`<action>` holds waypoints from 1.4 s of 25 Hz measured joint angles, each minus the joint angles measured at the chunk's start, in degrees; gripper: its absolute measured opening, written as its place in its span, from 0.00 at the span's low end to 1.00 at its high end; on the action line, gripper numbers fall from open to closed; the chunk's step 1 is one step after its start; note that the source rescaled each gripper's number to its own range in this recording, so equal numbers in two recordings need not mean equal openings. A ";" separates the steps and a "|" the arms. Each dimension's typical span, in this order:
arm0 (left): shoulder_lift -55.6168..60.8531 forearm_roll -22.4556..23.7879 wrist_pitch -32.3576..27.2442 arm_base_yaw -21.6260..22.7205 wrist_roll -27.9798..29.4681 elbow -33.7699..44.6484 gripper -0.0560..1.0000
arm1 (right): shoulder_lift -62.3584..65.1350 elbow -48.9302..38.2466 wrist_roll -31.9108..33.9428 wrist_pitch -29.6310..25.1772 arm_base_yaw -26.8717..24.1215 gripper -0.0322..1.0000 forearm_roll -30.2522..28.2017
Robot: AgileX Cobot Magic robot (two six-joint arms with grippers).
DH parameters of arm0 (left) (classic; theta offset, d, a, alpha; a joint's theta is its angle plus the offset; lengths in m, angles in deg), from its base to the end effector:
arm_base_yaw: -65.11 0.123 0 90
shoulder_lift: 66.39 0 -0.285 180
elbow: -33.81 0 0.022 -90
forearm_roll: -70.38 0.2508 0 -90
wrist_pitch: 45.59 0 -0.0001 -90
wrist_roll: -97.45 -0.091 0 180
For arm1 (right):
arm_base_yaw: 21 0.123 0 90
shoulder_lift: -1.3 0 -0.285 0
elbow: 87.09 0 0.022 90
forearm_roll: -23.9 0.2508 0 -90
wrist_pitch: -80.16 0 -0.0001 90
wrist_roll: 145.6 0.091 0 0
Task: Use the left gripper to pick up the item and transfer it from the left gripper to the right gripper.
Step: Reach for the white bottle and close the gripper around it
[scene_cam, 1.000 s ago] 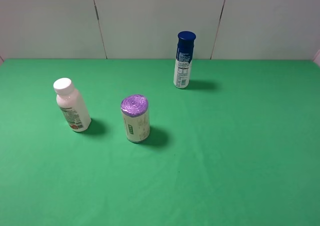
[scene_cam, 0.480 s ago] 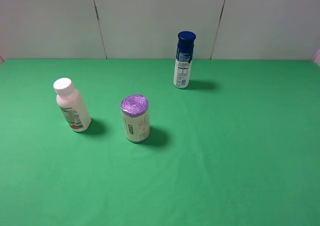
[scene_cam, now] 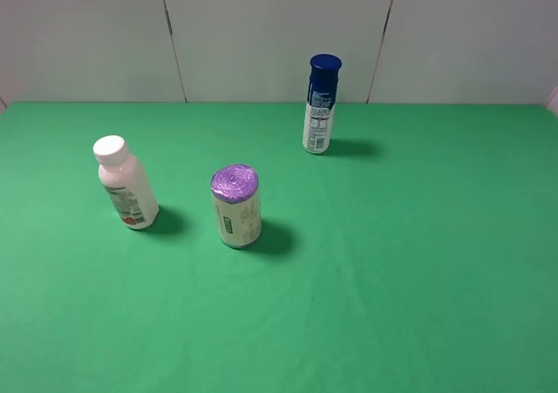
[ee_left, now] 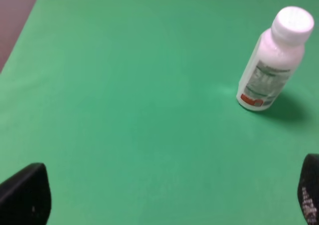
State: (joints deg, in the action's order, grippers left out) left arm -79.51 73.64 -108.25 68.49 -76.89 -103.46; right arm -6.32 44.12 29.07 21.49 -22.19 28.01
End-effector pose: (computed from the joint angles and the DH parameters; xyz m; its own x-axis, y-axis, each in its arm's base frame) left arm -0.0028 0.0044 0.3033 -0.4672 -0.1002 -0.8785 -0.1375 0.9897 -0.0398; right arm -0.0034 0.0056 0.2794 -0.4202 -0.0468 -0.9062 -0.0582 0.9980 -0.0246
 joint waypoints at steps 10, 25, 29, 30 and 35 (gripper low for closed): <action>-26.90 -1.75 -4.84 0.00 -2.85 -15.48 1.00 | 0.00 0.00 0.00 0.00 0.00 1.00 0.00; -64.38 -4.47 -2.02 -6.75 -6.02 -29.56 1.00 | 0.00 0.00 0.00 0.00 0.00 1.00 0.00; -72.57 -4.47 0.21 -10.81 -6.02 -32.05 1.00 | 0.00 0.00 0.00 0.00 0.00 1.00 0.00; -74.09 -4.47 0.91 -11.66 -6.02 -32.29 1.00 | 0.00 0.00 0.00 0.00 0.00 1.00 0.00; -81.44 -4.47 5.06 -15.90 -4.13 -32.45 1.00 | 0.00 0.00 0.00 0.00 0.00 1.00 0.00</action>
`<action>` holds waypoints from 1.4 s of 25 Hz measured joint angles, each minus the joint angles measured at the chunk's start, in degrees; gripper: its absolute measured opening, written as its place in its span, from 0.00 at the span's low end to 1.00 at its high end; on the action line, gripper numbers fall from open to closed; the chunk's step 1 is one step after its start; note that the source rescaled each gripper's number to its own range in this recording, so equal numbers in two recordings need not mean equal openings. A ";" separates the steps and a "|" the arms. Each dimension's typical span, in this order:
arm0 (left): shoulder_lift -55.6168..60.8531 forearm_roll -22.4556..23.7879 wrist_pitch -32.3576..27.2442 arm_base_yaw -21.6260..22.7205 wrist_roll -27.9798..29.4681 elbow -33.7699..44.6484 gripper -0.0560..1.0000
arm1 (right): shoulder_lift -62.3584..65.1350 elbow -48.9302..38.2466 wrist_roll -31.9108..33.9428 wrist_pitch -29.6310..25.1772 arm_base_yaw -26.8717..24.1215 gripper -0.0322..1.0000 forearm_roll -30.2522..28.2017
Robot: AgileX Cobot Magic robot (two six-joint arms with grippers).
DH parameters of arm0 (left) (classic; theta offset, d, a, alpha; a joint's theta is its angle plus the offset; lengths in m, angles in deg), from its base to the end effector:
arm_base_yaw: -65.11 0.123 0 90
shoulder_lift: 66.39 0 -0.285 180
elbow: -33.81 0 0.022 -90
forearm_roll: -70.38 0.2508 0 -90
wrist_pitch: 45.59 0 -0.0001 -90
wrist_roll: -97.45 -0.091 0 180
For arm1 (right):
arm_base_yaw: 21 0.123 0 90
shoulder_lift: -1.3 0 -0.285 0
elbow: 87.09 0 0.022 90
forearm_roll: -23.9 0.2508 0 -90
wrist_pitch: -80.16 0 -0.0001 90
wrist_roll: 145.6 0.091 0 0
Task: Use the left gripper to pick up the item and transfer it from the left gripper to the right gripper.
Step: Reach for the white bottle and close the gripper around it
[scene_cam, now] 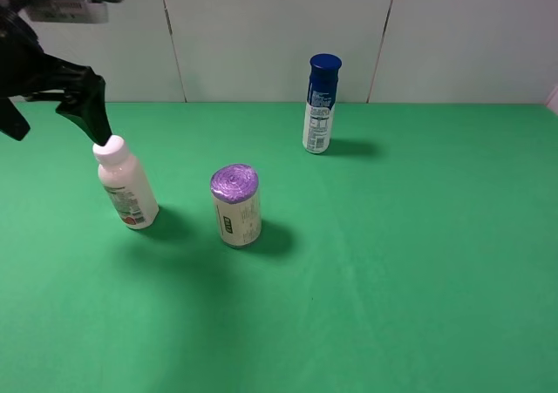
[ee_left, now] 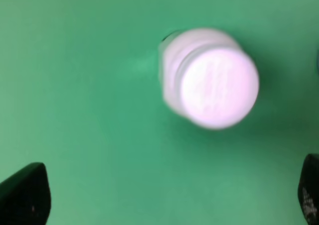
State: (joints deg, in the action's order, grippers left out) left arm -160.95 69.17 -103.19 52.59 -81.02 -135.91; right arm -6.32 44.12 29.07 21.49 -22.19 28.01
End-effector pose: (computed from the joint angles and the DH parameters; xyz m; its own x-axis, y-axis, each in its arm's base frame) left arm 0.2907 -0.0662 0.2774 -0.9385 0.1695 -0.3009 0.1865 0.9821 -0.0285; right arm -0.0034 0.0056 0.2794 -0.4202 -0.0468 -0.9062 -0.0582 0.9980 -0.0246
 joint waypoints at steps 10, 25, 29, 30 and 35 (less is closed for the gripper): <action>-9.22 0.07 5.27 -4.87 2.57 0.00 1.00 | 0.00 0.00 0.00 0.00 0.00 1.00 0.00; -16.17 0.29 8.28 -6.09 4.20 0.06 1.00 | 0.00 0.00 0.00 0.00 0.00 1.00 0.18; -16.62 0.29 8.87 -6.09 4.20 0.06 0.98 | 0.00 0.00 0.00 0.00 0.00 1.00 0.18; -16.62 0.29 9.13 -6.09 4.21 0.06 0.95 | 0.00 0.00 0.00 0.00 0.00 1.00 0.18; -16.62 0.41 9.36 -6.09 4.21 0.06 0.59 | 0.00 0.00 0.00 0.00 0.00 1.00 0.18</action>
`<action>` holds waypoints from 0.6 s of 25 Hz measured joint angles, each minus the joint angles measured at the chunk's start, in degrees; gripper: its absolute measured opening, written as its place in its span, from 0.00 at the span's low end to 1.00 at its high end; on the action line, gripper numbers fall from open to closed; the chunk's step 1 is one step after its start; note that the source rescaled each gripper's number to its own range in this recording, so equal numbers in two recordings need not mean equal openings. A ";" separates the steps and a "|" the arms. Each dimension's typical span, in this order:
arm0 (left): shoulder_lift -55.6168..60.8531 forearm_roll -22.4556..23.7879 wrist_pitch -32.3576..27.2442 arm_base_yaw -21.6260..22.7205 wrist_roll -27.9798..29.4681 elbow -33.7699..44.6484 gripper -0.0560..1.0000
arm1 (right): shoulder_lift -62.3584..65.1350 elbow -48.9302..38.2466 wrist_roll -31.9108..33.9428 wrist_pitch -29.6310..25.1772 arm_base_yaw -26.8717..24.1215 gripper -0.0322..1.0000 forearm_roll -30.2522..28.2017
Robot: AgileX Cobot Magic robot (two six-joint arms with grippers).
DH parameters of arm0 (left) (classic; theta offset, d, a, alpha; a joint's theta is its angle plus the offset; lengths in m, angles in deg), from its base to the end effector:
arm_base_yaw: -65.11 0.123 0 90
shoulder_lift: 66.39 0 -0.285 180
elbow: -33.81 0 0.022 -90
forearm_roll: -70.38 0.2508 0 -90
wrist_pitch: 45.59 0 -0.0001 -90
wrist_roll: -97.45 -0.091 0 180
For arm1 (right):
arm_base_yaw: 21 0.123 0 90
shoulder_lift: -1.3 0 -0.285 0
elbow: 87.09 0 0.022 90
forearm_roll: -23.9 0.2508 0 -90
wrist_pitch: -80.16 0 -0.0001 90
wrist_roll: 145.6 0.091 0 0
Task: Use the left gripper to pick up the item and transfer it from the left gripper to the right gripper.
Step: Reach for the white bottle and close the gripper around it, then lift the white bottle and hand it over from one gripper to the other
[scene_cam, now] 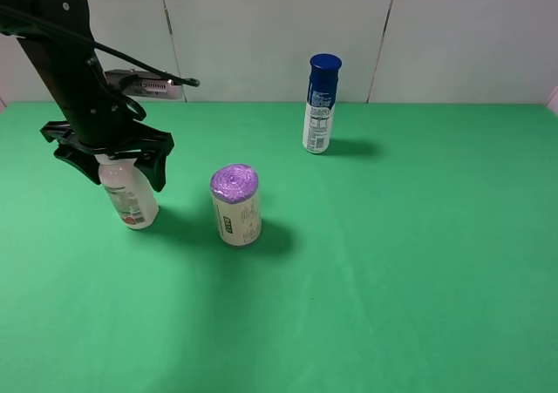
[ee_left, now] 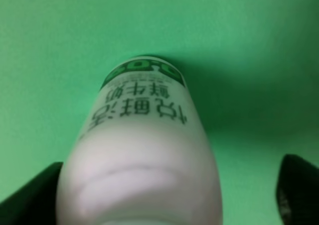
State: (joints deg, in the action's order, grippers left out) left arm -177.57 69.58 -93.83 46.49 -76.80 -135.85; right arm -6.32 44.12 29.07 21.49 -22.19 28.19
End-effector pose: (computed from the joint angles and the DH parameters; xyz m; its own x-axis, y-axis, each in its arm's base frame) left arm 0.3260 -0.1108 0.1868 -0.9621 0.2087 -0.1756 0.2170 0.9757 -0.0296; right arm -0.0034 0.0059 0.2794 -0.4200 -0.0452 -0.9064 -0.0599 0.9980 -0.0220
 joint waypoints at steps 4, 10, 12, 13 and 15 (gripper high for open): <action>0.00 0.80 0.00 0.00 -0.10 0.00 0.16 | 0.00 0.00 0.00 0.00 0.00 1.00 0.00; 0.00 0.45 0.00 0.00 -0.20 0.00 0.06 | 0.00 0.00 0.00 0.00 0.00 1.00 0.00; 0.00 0.45 0.00 0.00 -0.20 0.00 0.06 | 0.00 0.00 0.00 0.00 0.00 1.00 0.00; 0.00 0.45 0.00 0.00 -0.20 0.00 0.06 | 0.00 0.00 0.00 0.00 0.00 1.00 0.00; 0.00 0.45 0.00 0.00 -0.20 0.00 0.06 | 0.00 0.00 0.00 0.00 0.00 1.00 0.00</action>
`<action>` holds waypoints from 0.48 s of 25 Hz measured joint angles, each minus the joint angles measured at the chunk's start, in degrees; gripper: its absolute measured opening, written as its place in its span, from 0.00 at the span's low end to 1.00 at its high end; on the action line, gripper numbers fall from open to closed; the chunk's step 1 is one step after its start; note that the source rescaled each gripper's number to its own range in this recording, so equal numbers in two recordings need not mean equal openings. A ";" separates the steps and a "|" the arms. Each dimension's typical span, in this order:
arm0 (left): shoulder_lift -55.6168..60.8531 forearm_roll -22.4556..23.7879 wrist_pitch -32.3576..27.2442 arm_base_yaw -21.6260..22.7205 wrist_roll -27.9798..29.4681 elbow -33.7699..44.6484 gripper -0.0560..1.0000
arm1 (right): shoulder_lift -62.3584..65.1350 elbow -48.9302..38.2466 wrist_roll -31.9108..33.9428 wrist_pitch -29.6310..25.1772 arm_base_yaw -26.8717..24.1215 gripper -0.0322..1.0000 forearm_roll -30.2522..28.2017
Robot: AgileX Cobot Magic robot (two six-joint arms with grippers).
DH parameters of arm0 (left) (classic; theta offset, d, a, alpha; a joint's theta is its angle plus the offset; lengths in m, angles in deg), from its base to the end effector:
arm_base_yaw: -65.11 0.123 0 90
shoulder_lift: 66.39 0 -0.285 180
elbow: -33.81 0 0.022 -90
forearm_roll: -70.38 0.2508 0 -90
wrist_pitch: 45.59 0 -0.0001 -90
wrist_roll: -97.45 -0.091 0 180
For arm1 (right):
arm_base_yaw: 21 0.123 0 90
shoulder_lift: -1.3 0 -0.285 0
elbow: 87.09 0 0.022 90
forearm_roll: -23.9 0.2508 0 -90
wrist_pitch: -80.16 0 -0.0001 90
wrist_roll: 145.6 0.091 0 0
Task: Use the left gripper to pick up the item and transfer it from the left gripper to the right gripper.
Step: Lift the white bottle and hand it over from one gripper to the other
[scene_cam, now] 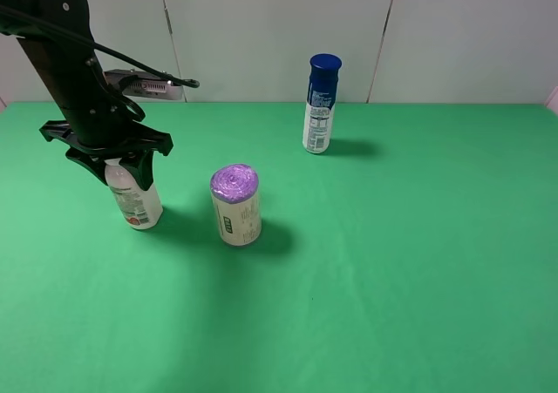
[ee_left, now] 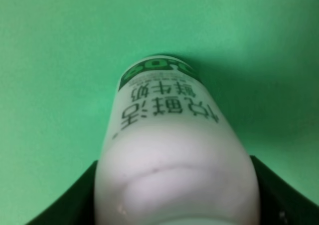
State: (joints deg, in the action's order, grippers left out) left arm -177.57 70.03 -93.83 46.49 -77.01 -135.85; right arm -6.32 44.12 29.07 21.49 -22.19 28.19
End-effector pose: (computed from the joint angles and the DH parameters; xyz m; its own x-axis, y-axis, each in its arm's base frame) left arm 0.3262 -0.1103 0.1868 -0.9600 0.2173 -0.1764 0.2246 0.9742 -0.0223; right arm -0.0034 0.0059 0.2794 -0.4200 -0.0452 -0.9064 -0.0599 0.9980 -0.0220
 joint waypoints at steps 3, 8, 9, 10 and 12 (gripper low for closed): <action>0.00 0.00 0.00 0.00 -0.02 0.00 0.06 | 0.00 0.00 0.00 0.00 0.00 1.00 0.00; 0.00 0.00 -0.31 0.00 -0.02 0.00 0.06 | 0.00 0.00 0.00 0.00 0.00 1.00 0.00; 0.00 0.00 -0.59 0.00 -0.02 0.00 0.06 | 0.00 0.00 0.00 0.00 0.00 1.00 0.00; 0.00 0.00 -1.28 0.00 -0.02 -0.11 0.06 | 0.00 0.00 0.00 0.00 0.00 1.00 0.00; -0.08 0.00 -3.86 0.00 -0.02 -1.09 0.06 | 0.00 0.00 0.00 0.00 0.00 1.00 0.00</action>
State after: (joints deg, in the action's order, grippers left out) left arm -177.65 70.03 -97.69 46.49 -77.03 -136.94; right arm -6.32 44.12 29.07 21.49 -22.19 28.19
